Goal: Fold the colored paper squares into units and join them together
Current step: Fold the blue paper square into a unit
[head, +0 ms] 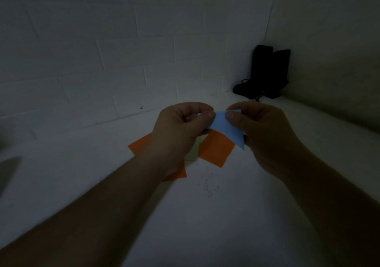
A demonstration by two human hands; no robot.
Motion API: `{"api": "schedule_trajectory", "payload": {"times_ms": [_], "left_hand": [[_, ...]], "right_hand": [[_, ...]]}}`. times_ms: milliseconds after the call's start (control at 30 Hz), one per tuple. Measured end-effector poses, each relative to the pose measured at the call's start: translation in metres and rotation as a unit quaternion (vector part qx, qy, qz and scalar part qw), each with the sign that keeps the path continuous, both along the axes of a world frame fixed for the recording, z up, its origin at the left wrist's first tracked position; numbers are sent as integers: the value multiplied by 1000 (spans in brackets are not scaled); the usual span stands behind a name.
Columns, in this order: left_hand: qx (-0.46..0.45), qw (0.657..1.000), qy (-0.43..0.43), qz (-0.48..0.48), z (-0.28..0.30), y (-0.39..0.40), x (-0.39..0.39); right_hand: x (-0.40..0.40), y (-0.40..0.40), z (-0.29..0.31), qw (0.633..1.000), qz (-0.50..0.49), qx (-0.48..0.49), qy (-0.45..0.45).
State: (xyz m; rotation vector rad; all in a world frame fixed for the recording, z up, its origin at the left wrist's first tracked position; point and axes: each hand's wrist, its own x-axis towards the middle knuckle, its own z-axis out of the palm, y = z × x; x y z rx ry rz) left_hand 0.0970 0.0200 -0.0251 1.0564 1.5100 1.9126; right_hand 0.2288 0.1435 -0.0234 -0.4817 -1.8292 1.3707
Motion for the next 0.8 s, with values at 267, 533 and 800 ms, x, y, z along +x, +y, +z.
{"api": "schedule_trajectory", "payload": {"times_ms": [267, 533, 800], "left_hand": [[-16, 994, 110, 23, -6, 1, -3], [-32, 996, 81, 3, -8, 2, -2], [-41, 996, 83, -16, -8, 2, 0]], "right_hand": [[1, -8, 1, 1000, 11, 22, -10], [3, -10, 4, 997, -8, 76, -27], [5, -13, 5, 991, 5, 120, -52]]}}
